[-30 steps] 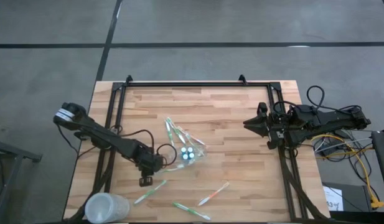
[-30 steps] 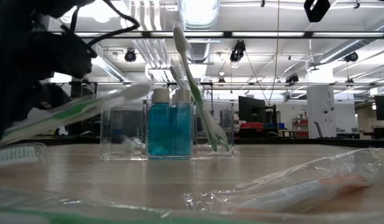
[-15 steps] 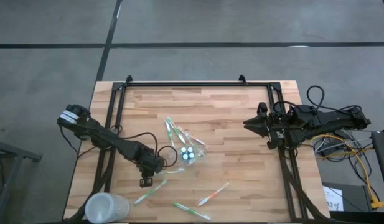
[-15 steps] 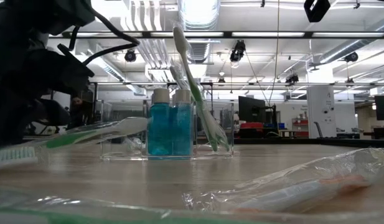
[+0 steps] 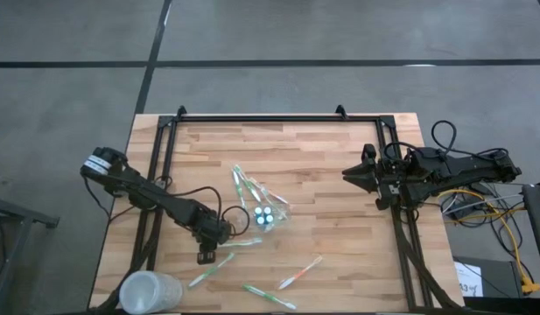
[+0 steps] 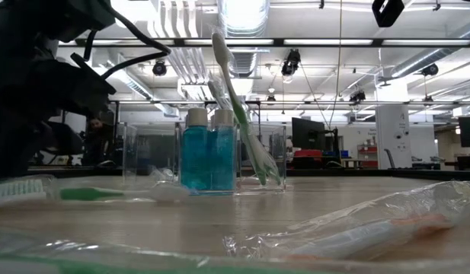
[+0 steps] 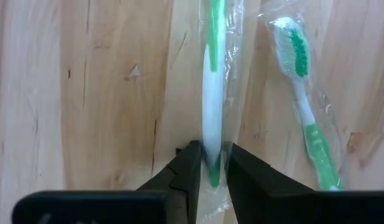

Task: Pick & Place toothbrushing station
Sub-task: Move the green toothbrush on the table, then adjust the green toothbrush on the table

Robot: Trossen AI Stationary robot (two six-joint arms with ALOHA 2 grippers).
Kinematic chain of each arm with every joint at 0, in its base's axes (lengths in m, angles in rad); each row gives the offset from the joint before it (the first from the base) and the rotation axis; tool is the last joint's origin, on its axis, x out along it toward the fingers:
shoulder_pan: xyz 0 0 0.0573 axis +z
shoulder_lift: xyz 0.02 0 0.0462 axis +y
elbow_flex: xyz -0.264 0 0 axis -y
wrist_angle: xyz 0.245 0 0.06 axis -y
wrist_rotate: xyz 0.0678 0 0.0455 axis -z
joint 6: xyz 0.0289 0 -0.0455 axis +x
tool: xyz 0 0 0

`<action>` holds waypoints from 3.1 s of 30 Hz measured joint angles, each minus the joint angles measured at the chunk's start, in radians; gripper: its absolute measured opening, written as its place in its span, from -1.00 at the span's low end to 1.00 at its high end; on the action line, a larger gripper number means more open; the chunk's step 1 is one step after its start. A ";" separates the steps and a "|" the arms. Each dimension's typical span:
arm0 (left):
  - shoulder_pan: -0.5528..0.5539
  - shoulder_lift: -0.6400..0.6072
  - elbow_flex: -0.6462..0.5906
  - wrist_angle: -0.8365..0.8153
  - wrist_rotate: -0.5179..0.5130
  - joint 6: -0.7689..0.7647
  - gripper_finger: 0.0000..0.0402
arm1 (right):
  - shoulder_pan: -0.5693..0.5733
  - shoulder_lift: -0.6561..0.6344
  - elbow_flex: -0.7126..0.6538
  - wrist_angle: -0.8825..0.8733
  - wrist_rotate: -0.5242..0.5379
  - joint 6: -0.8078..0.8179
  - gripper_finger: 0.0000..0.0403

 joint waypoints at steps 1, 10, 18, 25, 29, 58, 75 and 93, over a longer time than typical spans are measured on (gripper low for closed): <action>0.000 -0.002 0.000 0.002 0.001 -0.006 -0.61 | 0.000 0.000 0.000 0.000 0.000 0.000 -0.60; 0.001 -0.059 -0.002 0.008 -0.015 -0.051 -0.63 | 0.000 0.000 0.000 0.000 0.000 0.000 -0.66; 0.002 -0.117 0.038 -0.008 -0.032 -0.079 -0.63 | 0.000 0.000 0.000 0.000 0.000 0.000 -0.62; 0.007 -0.186 0.139 -0.192 -0.165 -0.159 -0.63 | 0.000 0.000 0.000 0.000 0.000 0.000 -0.59; 0.009 -0.240 0.209 -0.332 -0.369 -0.279 -0.63 | 0.000 0.000 0.000 0.000 0.000 0.000 -0.62; 0.278 -0.352 0.296 -0.591 -0.696 -0.306 -0.63 | 0.000 0.000 0.000 0.000 0.000 0.000 -0.65; 0.323 -0.020 0.292 -0.489 -0.698 0.404 -0.63 | 0.000 0.000 0.000 0.000 0.000 0.000 -0.59; 0.325 -0.507 -0.126 0.123 -0.448 0.453 -0.63 | 0.000 0.000 0.000 0.000 0.000 0.000 -0.62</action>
